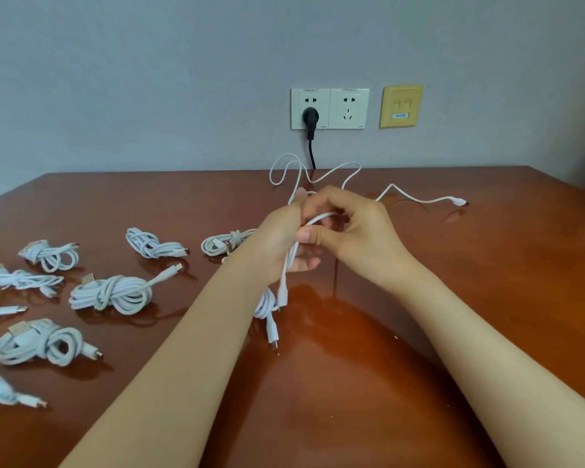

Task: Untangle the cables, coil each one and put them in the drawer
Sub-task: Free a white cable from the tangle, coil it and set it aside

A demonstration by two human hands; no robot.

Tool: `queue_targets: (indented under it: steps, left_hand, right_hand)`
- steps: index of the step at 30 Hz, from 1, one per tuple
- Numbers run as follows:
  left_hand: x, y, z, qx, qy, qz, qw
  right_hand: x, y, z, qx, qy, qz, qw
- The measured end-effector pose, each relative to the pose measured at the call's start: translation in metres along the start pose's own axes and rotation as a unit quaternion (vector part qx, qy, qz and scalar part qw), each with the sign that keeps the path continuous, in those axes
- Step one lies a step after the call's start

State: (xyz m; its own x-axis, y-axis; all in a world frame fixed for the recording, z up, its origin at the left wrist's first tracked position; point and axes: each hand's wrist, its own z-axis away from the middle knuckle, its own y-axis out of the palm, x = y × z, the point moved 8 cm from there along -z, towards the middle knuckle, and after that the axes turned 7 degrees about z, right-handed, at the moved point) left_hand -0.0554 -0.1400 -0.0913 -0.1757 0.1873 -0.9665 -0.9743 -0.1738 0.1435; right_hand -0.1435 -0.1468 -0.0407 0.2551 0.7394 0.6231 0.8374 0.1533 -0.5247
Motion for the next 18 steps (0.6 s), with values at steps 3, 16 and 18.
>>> queue_targets:
  steps: [3,16,18]
  left_hand:
    - [0.004,0.011,0.007,0.05,-0.027,0.002,0.998]
    - [0.004,0.003,0.005,0.113,-0.06,0.057,0.99]
    - [0.004,0.0,0.004,0.11,-0.06,0.034,0.992]
  right_hand:
    - [-0.013,-0.006,-0.001,-0.01,0.065,0.038,0.997]
    - [-0.049,-0.007,0.002,0.035,0.127,-0.091,0.987]
    - [-0.053,-0.012,0.001,0.001,0.124,-0.052,0.991]
